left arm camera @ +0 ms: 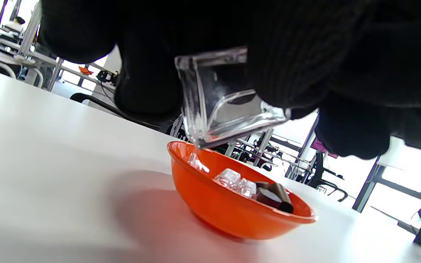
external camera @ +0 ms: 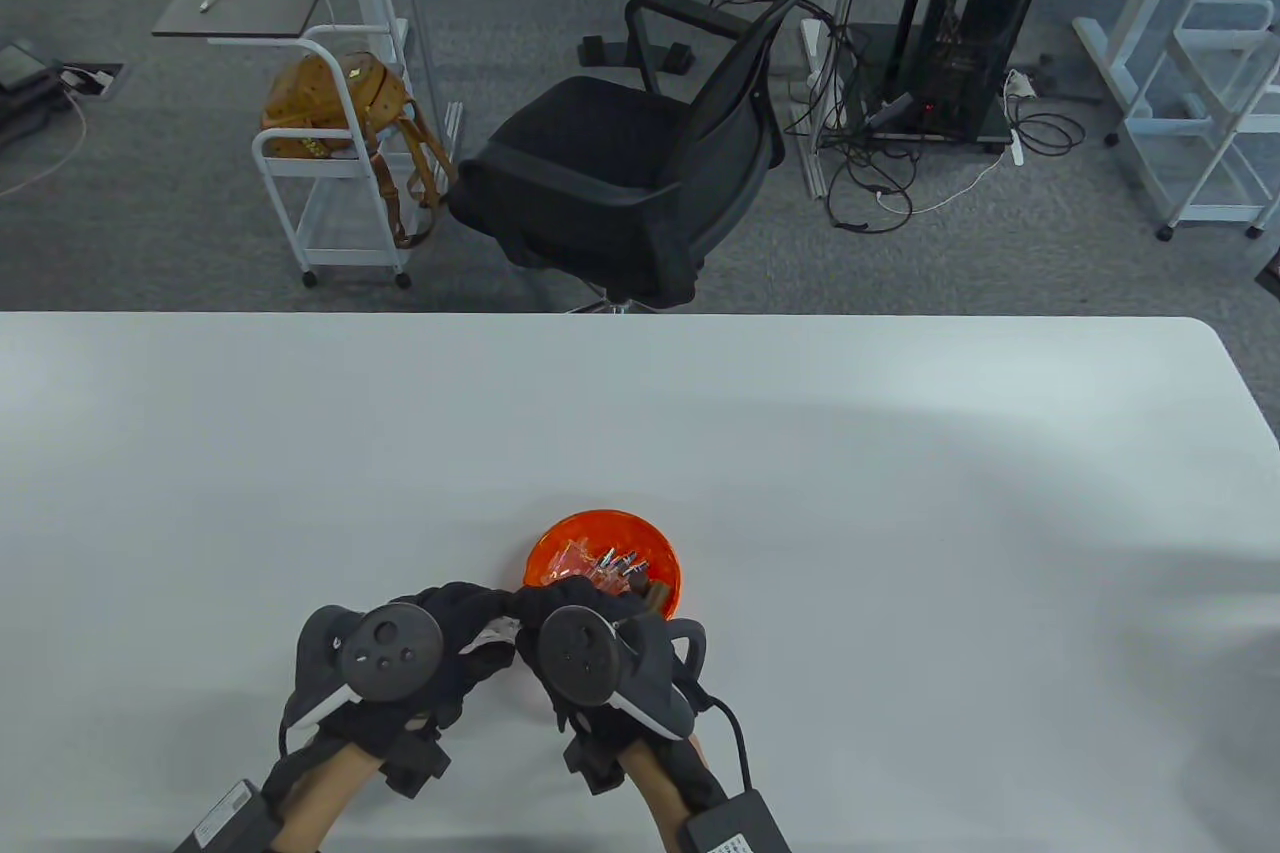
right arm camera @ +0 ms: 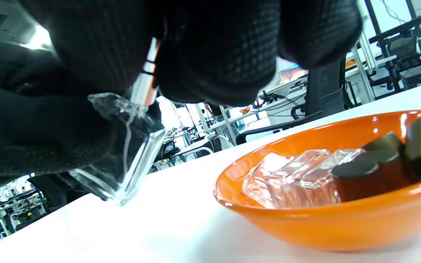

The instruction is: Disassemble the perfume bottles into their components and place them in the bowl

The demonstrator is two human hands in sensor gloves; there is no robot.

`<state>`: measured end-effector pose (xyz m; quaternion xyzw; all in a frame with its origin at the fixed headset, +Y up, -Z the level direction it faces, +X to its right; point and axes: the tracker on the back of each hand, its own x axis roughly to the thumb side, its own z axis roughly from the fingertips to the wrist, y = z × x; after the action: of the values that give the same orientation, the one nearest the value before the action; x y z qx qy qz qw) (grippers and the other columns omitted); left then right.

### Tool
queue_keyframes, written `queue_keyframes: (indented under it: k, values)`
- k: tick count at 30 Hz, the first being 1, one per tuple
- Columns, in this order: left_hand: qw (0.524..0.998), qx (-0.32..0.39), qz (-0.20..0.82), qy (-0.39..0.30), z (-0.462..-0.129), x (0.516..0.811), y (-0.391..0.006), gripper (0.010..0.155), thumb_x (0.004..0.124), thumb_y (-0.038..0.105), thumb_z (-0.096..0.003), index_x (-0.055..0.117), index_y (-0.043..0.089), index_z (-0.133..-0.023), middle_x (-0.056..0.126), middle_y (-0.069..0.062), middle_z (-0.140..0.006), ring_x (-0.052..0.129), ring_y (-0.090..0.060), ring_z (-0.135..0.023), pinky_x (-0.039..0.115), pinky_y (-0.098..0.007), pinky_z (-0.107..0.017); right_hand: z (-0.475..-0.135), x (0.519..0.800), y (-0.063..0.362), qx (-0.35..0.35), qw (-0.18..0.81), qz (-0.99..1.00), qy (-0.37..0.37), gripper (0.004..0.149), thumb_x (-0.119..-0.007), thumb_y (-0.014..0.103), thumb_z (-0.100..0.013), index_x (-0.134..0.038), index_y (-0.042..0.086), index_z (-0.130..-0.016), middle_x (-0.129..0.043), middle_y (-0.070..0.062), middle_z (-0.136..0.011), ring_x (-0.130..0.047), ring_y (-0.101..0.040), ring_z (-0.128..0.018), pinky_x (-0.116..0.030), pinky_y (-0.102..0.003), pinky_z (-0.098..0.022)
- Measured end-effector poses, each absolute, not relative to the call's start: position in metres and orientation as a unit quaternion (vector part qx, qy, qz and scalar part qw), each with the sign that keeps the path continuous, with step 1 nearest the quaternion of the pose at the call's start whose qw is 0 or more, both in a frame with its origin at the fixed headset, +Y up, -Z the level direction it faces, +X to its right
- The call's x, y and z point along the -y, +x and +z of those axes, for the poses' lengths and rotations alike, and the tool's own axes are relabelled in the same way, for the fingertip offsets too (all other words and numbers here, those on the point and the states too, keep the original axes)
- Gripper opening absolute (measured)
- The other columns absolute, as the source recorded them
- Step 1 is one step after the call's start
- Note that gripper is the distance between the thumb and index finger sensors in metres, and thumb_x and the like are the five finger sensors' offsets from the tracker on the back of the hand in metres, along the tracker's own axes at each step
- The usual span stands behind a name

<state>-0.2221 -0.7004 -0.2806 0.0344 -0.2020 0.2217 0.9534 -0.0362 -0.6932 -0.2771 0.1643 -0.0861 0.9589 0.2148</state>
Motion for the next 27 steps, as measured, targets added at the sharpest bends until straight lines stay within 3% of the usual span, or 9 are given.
queue_keyframes:
  k: [4, 7, 9, 12, 15, 21, 27]
  values:
    - [0.963, 0.169, 0.206, 0.036, -0.284, 0.699, -0.228, 0.055, 0.091, 0.042, -0.0388, 0.092, 0.021, -0.089, 0.101, -0.01, -0.085, 0.108, -0.029, -0.064, 0.079, -0.055, -0.056, -0.282, 0.67, -0.015, 0.121, 0.244, 0.951, 0.148, 0.043, -0.085, 0.043, -0.035, -0.084, 0.033, -0.077, -0.097, 0.005, -0.073, -0.103, -0.004, -0.038, -0.085, -0.047, -0.051]
    - [0.97, 0.139, 0.199, 0.024, -0.29, 0.703, -0.236, 0.055, 0.091, 0.041, -0.0391, 0.092, 0.02, -0.09, 0.101, -0.011, -0.085, 0.108, -0.03, -0.064, 0.078, -0.056, -0.057, -0.305, 0.659, 0.01, 0.114, 0.291, 0.947, 0.073, 0.043, -0.085, 0.041, -0.037, -0.082, 0.036, -0.08, -0.093, 0.006, -0.079, -0.102, -0.004, -0.042, -0.083, -0.047, -0.055]
    - [0.972, 0.134, 0.191, 0.017, -0.291, 0.705, -0.238, 0.055, 0.091, 0.04, -0.0396, 0.091, 0.02, -0.091, 0.1, -0.011, -0.086, 0.107, -0.03, -0.065, 0.078, -0.056, -0.057, -0.326, 0.663, 0.014, 0.087, 0.259, 0.962, 0.022, 0.044, -0.087, 0.039, -0.037, -0.082, 0.034, -0.08, -0.093, 0.003, -0.08, -0.102, -0.005, -0.04, -0.084, -0.048, -0.053]
    - [0.977, 0.13, 0.17, 0.015, -0.292, 0.705, -0.239, 0.056, 0.09, 0.038, -0.0408, 0.086, 0.021, -0.094, 0.099, -0.011, -0.087, 0.107, -0.031, -0.066, 0.077, -0.056, -0.058, -0.363, 0.682, 0.009, 0.037, 0.119, 0.991, -0.056, 0.044, -0.087, 0.039, -0.036, -0.082, 0.034, -0.08, -0.095, 0.004, -0.079, -0.103, -0.003, -0.036, -0.086, -0.047, -0.05]
    - [0.977, 0.132, 0.169, 0.004, -0.293, 0.705, -0.239, 0.057, 0.09, 0.036, -0.0417, 0.082, 0.023, -0.097, 0.099, -0.01, -0.088, 0.107, -0.031, -0.068, 0.078, -0.056, -0.058, -0.384, 0.705, -0.002, -0.027, 0.052, 0.995, -0.086, 0.045, -0.087, 0.041, -0.035, -0.083, 0.034, -0.079, -0.098, 0.005, -0.076, -0.104, -0.004, -0.034, -0.086, -0.047, -0.05]
    - [0.978, 0.138, 0.154, 0.006, -0.294, 0.706, -0.238, 0.054, 0.091, 0.039, -0.0404, 0.088, 0.025, -0.093, 0.103, -0.008, -0.087, 0.11, -0.03, -0.067, 0.08, -0.055, -0.056, -0.387, 0.71, -0.002, -0.056, -0.001, 0.995, -0.079, 0.046, -0.086, 0.047, -0.034, -0.087, 0.038, -0.078, -0.097, 0.005, -0.081, -0.103, -0.007, -0.043, -0.082, -0.049, -0.055]
    - [0.98, 0.144, 0.135, 0.029, -0.294, 0.701, -0.226, 0.055, 0.089, 0.039, -0.0414, 0.088, 0.019, -0.093, 0.096, -0.014, -0.089, 0.109, -0.032, -0.065, 0.08, -0.057, -0.054, -0.35, 0.677, 0.042, 0.028, 0.048, 0.997, -0.055, 0.049, -0.081, 0.05, -0.035, -0.085, 0.035, -0.081, -0.096, 0.004, -0.082, -0.104, -0.009, -0.046, -0.082, -0.05, -0.055]
